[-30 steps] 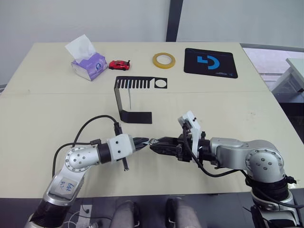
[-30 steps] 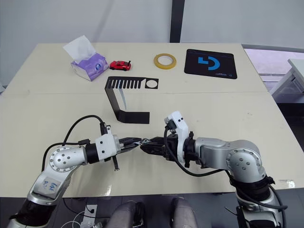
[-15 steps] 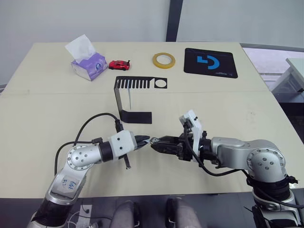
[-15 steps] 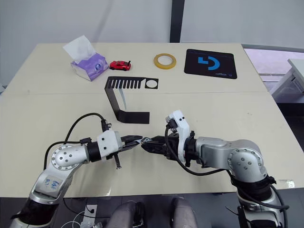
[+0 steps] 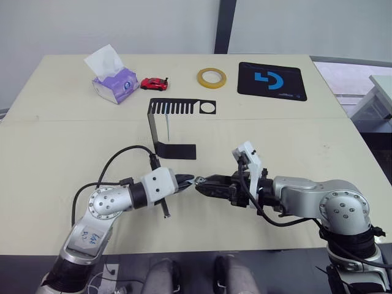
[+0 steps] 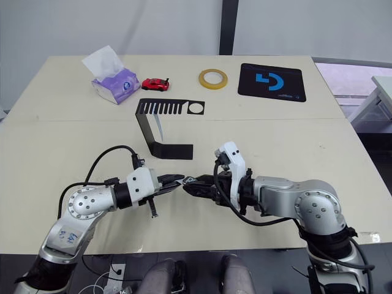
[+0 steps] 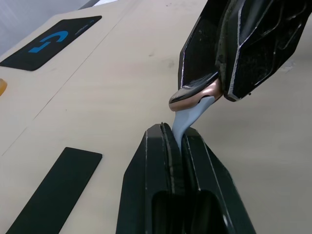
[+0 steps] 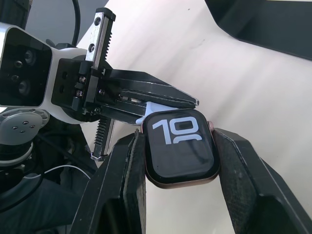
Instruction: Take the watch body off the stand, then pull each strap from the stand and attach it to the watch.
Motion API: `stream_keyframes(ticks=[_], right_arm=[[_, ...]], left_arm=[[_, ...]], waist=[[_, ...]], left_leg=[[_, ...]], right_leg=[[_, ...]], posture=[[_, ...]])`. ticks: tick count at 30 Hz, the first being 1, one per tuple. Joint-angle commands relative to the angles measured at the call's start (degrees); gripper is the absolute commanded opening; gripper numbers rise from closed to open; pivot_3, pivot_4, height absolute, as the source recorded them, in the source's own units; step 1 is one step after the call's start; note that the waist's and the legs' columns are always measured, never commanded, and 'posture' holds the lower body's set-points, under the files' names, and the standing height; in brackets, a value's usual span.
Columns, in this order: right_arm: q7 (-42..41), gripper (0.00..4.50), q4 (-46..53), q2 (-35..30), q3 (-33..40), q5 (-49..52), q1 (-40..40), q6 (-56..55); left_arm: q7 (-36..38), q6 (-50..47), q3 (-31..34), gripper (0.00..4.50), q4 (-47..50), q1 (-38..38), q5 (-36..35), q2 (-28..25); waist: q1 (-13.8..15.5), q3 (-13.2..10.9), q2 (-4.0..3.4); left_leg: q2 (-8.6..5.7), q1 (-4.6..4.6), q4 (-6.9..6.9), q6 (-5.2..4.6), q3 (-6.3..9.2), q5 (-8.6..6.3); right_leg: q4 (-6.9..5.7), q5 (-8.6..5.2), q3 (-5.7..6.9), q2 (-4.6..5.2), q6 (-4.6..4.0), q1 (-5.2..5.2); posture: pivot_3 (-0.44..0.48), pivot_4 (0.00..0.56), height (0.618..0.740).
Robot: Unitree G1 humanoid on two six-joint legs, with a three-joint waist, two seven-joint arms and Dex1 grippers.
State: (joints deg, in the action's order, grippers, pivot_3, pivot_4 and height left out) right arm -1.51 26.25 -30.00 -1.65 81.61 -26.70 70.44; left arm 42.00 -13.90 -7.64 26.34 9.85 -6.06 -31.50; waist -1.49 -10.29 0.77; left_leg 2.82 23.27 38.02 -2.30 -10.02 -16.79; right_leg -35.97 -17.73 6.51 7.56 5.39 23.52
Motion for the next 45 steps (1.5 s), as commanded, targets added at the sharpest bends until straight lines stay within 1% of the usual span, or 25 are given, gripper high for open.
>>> stream_keyframes(ticks=[1,20,35,45], right_arm=[[-0.7,1.68,1.4,0.3,-1.1,3.5,-0.5,0.0],[-0.4,1.68,1.7,-0.3,-1.7,3.9,0.0,-0.5],[0.0,1.68,1.6,-0.1,-1.9,4.5,-0.2,-0.6],[0.5,1.68,1.4,-0.3,-1.9,5.1,-0.4,-0.5]], left_arm=[[-1.0,-0.1,-0.9,0.00,3.1,1.5,0.1,0.9],[-0.9,-0.8,-1.5,0.00,3.2,1.7,0.3,1.3],[-2.5,-3.6,-2.7,0.00,3.9,2.2,1.9,2.5],[-2.1,-3.2,-2.4,0.00,4.4,1.8,1.2,2.0]], waist=[[0.0,0.0,0.00],[0.0,0.0,0.00],[0.0,0.0,0.00],[0.0,0.0,0.00]], left_leg=[[0.00,0.00,0.00,0.00,0.00,0.00],[0.00,0.00,0.00,0.00,0.00,0.00],[0.00,0.00,0.00,0.00,0.00,0.00],[0.01,0.01,0.00,0.00,0.00,0.00]], right_leg=[[0.00,0.00,0.00,0.00,0.00,0.00],[0.01,0.00,0.00,0.00,0.00,0.00],[0.01,0.00,0.00,0.01,0.00,0.00],[0.01,0.00,0.00,0.01,0.00,0.00]], posture=[[0.000,0.150,0.740],[0.000,0.150,0.740],[0.000,0.150,0.740],[0.000,0.150,0.740]])
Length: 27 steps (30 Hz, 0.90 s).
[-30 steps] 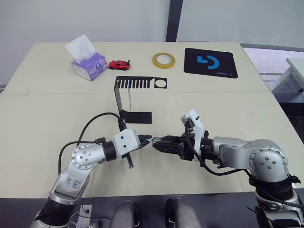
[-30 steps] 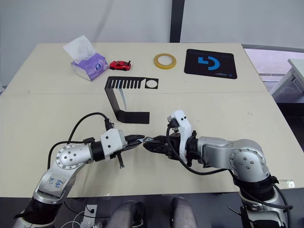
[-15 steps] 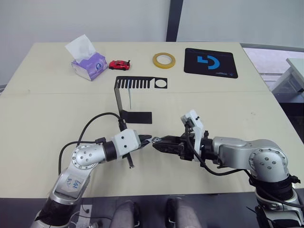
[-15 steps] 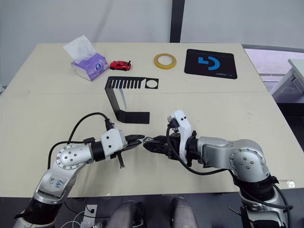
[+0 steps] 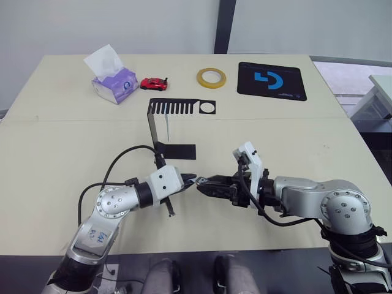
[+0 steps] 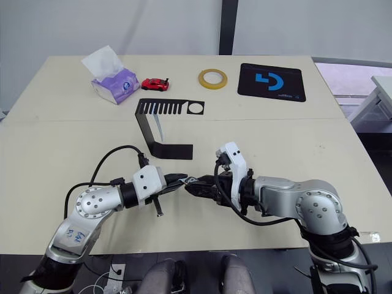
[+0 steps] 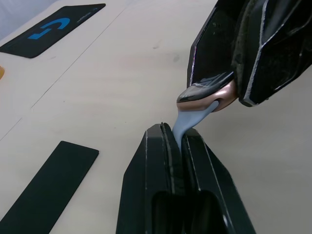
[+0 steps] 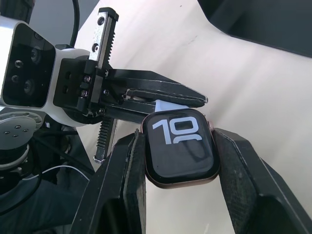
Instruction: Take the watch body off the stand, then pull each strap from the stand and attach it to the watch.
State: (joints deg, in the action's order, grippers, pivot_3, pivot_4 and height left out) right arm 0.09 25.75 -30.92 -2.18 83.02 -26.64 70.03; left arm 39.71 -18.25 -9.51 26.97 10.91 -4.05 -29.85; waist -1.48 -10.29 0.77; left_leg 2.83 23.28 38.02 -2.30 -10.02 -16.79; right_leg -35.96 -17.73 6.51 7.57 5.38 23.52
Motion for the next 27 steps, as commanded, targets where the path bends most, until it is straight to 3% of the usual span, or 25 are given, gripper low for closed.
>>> stream_keyframes(ticks=[1,11,14,21,22,26,27], right_arm=[[-1.0,1.68,1.8,0.5,-1.4,3.8,-0.5,-0.1],[-1.3,1.68,1.7,0.4,-1.4,3.8,-0.8,-0.2],[-1.6,1.68,1.8,0.1,-1.4,3.7,-0.7,-0.4],[-6.0,1.68,2.3,-2.3,-1.1,0.8,-0.3,-1.3],[-9.3,1.68,3.5,-3.3,-1.6,-2.7,-0.3,-2.9],[-23.1,1.68,8.2,-7.2,-5.1,-19.0,0.9,-13.7],[-28.3,1.68,9.3,-9.3,-7.9,-27.0,1.6,-20.7]], left_arm=[[0.2,1.2,-0.5,0.00,3.8,0.7,-0.9,0.3],[1.0,1.2,1.4,0.00,4.7,0.0,-3.6,0.4],[3.0,0.6,3.7,1.08,5.7,-0.7,-6.4,-0.9],[14.5,4.8,17.6,4.32,5.2,-10.1,-14.9,-12.2],[18.3,5.1,21.3,4.50,4.5,-12.6,-18.4,-13.9],[30.9,4.9,31.7,4.50,1.1,-19.2,-30.0,-18.7],[32.5,4.9,33.4,4.50,-0.4,-19.9,-31.2,-19.5]], waist=[[0.0,0.0,0.00],[0.0,0.0,0.00],[0.0,0.0,0.00],[-0.2,0.0,-0.01],[-0.2,0.0,-0.01],[-0.1,0.0,-0.03],[0.1,0.0,-0.03]], left_leg=[[0.00,0.00,0.00,0.00,0.00,0.00],[0.00,0.00,0.00,0.00,0.00,0.00],[0.01,0.00,-0.01,0.00,0.01,0.00],[0.06,0.00,-0.08,0.06,-0.01,0.00],[0.06,0.00,-0.08,0.06,-0.01,0.00],[0.04,0.03,-0.07,0.05,-0.02,-0.04],[0.04,0.03,-0.08,0.08,0.00,-0.06]], right_leg=[[0.00,0.00,0.00,0.00,0.00,0.00],[0.01,0.00,0.00,0.00,0.00,0.00],[0.01,0.00,0.00,0.00,0.00,0.00],[0.03,-0.01,-0.01,-0.04,-0.01,0.07],[0.05,-0.01,-0.01,-0.03,-0.01,0.08],[0.13,-0.01,-0.01,-0.01,-0.02,0.10],[0.14,-0.02,0.02,-0.01,-0.02,0.09]], posture=[[0.000,0.150,0.740],[0.000,0.150,0.740],[0.000,0.150,0.740],[0.000,0.150,0.740],[0.000,0.150,0.740],[0.000,0.150,0.740],[0.000,0.150,0.740]])
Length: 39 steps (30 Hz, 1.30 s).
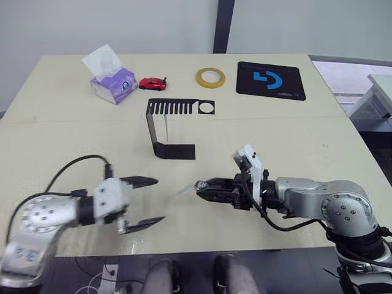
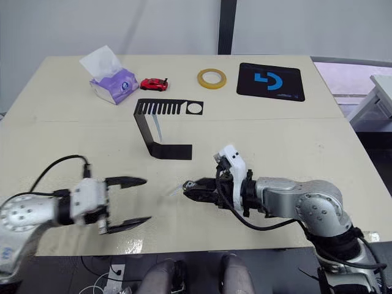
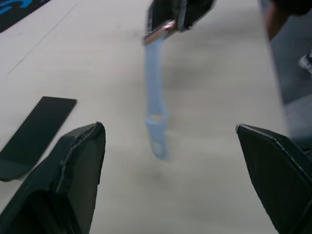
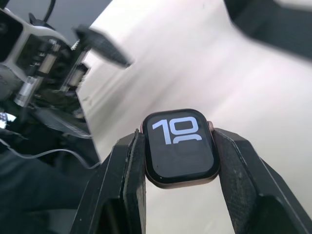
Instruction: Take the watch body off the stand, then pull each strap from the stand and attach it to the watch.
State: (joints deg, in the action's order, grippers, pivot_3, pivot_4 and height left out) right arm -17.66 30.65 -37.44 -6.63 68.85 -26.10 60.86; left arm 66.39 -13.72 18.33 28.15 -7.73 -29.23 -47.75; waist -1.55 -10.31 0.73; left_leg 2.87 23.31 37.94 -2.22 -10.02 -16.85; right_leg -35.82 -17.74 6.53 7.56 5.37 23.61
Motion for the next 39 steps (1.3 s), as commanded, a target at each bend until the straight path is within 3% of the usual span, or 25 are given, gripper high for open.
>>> stream_keyframes(ticks=[1,5,9,15,21,28,34,39], right_arm=[[-14.3,1.68,4.8,-4.0,-5.3,-18.3,1.8,-16.5],[-28.3,1.68,1.3,-7.0,-13.2,-44.4,5.0,-48.2],[-31.9,1.68,-4.5,-5.0,-14.2,-54.3,6.5,-63.7],[-33.8,1.68,-6.9,-3.5,-13.4,-58.4,8.5,-68.4],[-35.0,1.68,-7.6,3.1,-15.1,-56.6,5.0,-65.5],[-32.3,1.68,-17.0,8.9,-16.7,-68.7,-1.8,-78.3],[-31.7,1.68,-19.7,10.1,-16.7,-70.9,-1.9,-83.8],[-33.1,1.68,-18.9,12.5,-18.3,-67.7,-0.6,-78.7]], left_arm=[[6.5,0.3,6.4,4.50,-2.6,-1.5,-6.5,-2.1],[7.2,2.5,7.3,4.50,-5.8,-0.5,-6.4,-1.8],[7.2,2.9,6.6,4.50,-5.1,1.2,-9.9,0.5],[8.4,1.6,6.1,4.50,-3.3,0.0,-11.5,-0.1],[8.0,2.0,8.4,4.50,-4.9,-0.6,-11.2,-0.1],[8.4,5.0,11.1,4.50,-5.9,-1.8,-9.9,0.1],[7.7,6.3,11.9,4.50,-5.2,-4.0,-10.0,0.7],[7.4,6.5,12.6,4.50,-4.9,-5.2,-10.4,0.5]], waist=[[0.2,0.0,0.00],[0.0,0.0,0.00],[-0.1,0.0,0.01],[-0.1,0.0,0.02],[-0.3,0.0,0.01],[-0.3,0.0,0.01],[-0.3,0.0,0.01],[-0.4,0.0,0.01]], left_leg=[[-0.01,0.00,0.00,0.04,0.02,-0.02],[-0.08,-0.01,-0.01,0.27,-0.04,-0.19],[-0.07,-0.04,-0.01,0.06,-0.14,-0.07],[0.02,-0.09,0.01,0.14,-0.12,-0.03],[0.04,-0.11,0.02,0.14,-0.09,-0.03],[0.00,-0.11,0.04,0.14,-0.07,-0.03],[-0.01,-0.10,0.04,0.14,-0.08,-0.03],[0.03,-0.12,0.05,0.16,-0.07,-0.02]], right_leg=[[0.04,0.00,0.02,0.00,0.00,-0.01],[0.07,0.01,0.09,-0.03,0.03,-0.02],[0.03,0.02,0.33,-0.09,0.06,-0.02],[-0.06,0.01,0.26,-0.11,0.04,-0.01],[-0.12,-0.01,-0.06,-0.09,0.01,-0.01],[-0.13,-0.02,-0.03,-0.06,-0.02,-0.01],[-0.14,-0.03,-0.04,-0.06,-0.03,-0.02],[-0.17,-0.03,-0.04,-0.07,-0.03,-0.02]], posture=[[0.000,0.150,0.740],[0.000,0.150,0.740],[0.000,0.150,0.740],[0.000,0.150,0.740],[0.000,0.150,0.740],[0.000,0.150,0.740],[0.000,0.150,0.740],[0.000,0.150,0.740]])
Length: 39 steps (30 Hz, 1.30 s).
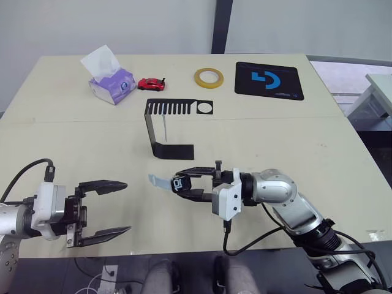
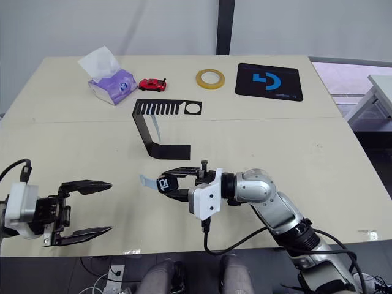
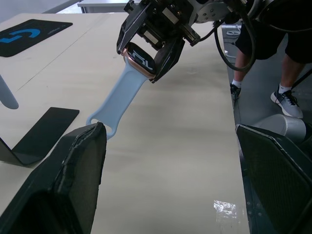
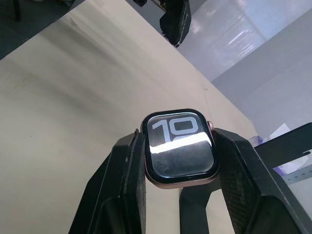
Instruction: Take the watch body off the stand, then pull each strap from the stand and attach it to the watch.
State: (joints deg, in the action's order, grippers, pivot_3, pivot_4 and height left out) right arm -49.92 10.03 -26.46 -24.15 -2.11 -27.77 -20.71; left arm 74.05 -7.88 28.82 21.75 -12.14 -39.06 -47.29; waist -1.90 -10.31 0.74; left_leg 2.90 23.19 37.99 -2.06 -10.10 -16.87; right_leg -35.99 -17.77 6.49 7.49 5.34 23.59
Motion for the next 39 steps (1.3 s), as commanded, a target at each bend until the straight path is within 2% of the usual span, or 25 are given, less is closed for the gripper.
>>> stream_keyframes(ticks=[1,4,7,15,20,27,28,30,32,36,39], right_arm=[[-1.6,1.68,3.6,2.7,-1.3,8.1,2.2,10.4],[-2.4,1.68,6.1,4.7,-1.9,15.4,3.5,27.4],[-0.4,1.68,5.3,5.8,-2.7,13.9,2.9,36.6],[-0.7,1.68,6.2,2.4,-6.4,6.6,5.2,38.1],[-2.5,1.68,5.8,0.2,-6.4,5.5,5.5,39.6],[-3.0,1.68,3.6,0.6,-5.1,6.2,5.2,41.0],[-3.0,2.72,3.7,0.6,-4.5,6.5,5.3,39.8],[-4.1,3.47,5.0,-0.8,-2.4,7.8,5.7,38.5],[-5.5,4.46,6.4,-2.0,0.2,10.0,6.4,38.1],[-9.9,4.46,8.9,-7.0,9.2,17.6,9.2,37.1],[-13.9,4.46,7.0,-9.0,18.4,24.6,12.8,32.1]], left_arm=[[-0.2,0.5,2.3,4.50,1.6,-1.2,-0.7,-0.1],[-0.3,-0.2,2.7,4.50,2.0,-2.0,-1.1,-0.3],[-0.5,-0.7,2.8,4.50,2.7,-3.2,-1.4,-0.2],[-1.4,-0.9,3.3,4.50,4.4,-6.1,-1.5,0.8],[-1.9,-0.3,3.4,4.50,4.4,-6.8,-0.7,1.2],[-2.6,0.8,1.8,4.50,4.4,-6.4,0.3,1.8],[-2.9,0.9,1.6,4.50,4.4,-6.3,0.5,1.8],[-3.5,0.5,1.6,4.50,4.3,-6.1,0.4,1.8],[-4.0,0.3,1.9,4.50,3.8,-6.0,0.3,1.7],[-5.4,1.1,3.2,4.50,1.9,-6.1,1.2,2.4],[-7.4,2.7,4.7,4.50,-0.6,-6.4,2.7,3.9]], waist=[[0.0,0.0,0.00],[-0.1,0.0,0.01],[-0.1,0.0,0.01],[-0.1,0.0,0.01],[0.0,0.0,0.01],[0.0,0.0,0.01],[0.0,0.0,0.01],[0.0,0.0,0.02],[0.1,0.0,0.02],[0.3,0.0,0.03],[0.3,0.0,0.03]], left_leg=[[0.01,0.00,0.00,0.00,0.00,0.00],[0.02,0.00,-0.01,0.00,0.03,0.00],[0.03,0.00,0.01,-0.02,0.03,0.00],[0.00,0.01,0.00,0.06,0.05,-0.06],[0.01,0.01,0.00,0.06,0.05,-0.06],[0.01,0.00,0.00,0.06,0.05,-0.06],[0.01,0.00,0.00,0.06,0.05,-0.06],[0.01,0.00,0.00,0.06,0.04,-0.06],[0.00,0.00,0.00,0.04,0.05,-0.07],[-0.03,0.00,0.00,-0.02,0.05,-0.07],[-0.02,-0.02,0.00,-0.03,0.05,-0.08]], right_leg=[[0.00,0.00,0.00,0.00,0.00,0.00],[-0.01,-0.01,0.01,0.00,-0.01,-0.01],[-0.02,-0.01,0.00,0.02,-0.02,-0.02],[0.01,-0.02,0.01,0.07,-0.05,0.01],[0.01,-0.02,0.02,0.05,-0.05,0.01],[0.01,-0.03,0.03,0.04,-0.06,0.01],[0.01,-0.03,0.03,0.04,-0.06,0.01],[0.01,-0.03,0.02,0.04,-0.06,0.01],[0.01,-0.03,0.02,0.05,-0.06,0.00],[0.03,-0.03,0.02,0.07,-0.06,-0.02],[0.05,-0.03,0.04,0.06,-0.06,-0.07]], posture=[[0.000,0.150,0.740],[0.000,0.150,0.740],[0.000,0.150,0.740],[0.000,0.150,0.740],[0.000,0.150,0.740],[0.000,0.150,0.740],[0.000,0.150,0.740],[0.000,0.150,0.740],[0.000,0.150,0.740],[0.000,0.150,0.740],[0.000,0.150,0.740]])
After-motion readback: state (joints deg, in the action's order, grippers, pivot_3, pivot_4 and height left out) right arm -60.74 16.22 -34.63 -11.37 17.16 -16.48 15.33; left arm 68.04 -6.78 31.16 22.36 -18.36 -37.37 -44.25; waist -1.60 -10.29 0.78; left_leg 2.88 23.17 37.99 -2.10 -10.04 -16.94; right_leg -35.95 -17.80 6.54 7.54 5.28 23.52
